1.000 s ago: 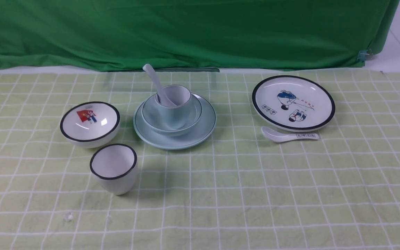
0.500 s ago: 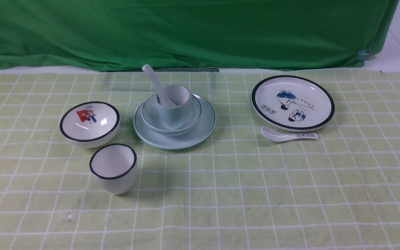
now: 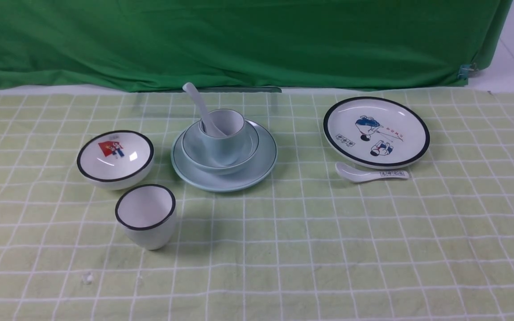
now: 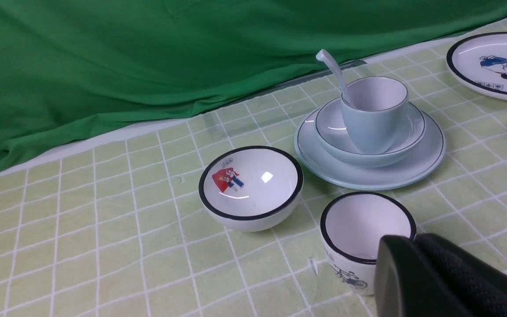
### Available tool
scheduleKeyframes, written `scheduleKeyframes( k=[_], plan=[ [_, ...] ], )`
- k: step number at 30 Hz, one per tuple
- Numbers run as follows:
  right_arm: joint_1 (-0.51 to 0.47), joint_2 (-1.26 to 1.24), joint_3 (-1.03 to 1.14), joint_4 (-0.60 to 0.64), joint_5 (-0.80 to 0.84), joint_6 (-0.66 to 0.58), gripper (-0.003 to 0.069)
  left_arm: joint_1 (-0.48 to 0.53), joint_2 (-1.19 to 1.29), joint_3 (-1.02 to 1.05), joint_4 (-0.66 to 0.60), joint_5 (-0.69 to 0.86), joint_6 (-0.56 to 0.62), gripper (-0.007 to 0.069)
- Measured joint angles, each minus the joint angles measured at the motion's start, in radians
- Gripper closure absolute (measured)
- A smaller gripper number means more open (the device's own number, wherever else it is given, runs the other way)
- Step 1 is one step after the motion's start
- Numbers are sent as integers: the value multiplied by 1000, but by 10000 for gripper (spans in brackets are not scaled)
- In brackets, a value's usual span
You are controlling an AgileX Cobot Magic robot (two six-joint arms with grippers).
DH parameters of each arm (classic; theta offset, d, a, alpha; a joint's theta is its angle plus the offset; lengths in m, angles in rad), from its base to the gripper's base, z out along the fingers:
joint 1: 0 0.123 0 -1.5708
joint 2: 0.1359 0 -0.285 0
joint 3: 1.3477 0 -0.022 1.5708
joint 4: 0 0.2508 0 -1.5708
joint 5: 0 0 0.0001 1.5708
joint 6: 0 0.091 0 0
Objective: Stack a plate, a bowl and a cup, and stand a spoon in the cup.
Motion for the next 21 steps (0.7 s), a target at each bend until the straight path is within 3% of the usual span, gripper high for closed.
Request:
scheduleKeyframes(
  k=[6, 12, 21],
  plan=[
    [0, 0, 0, 0, 0, 0, 547, 1, -74, 140, 7, -119, 1, 652],
    [0, 0, 0, 0, 0, 0, 542, 21, -253, 390, -74, -351, 17, 652],
    [0, 0, 0, 0, 1, 2, 533, 88, -358, 488, -151, -297, 19, 652]
  ],
)
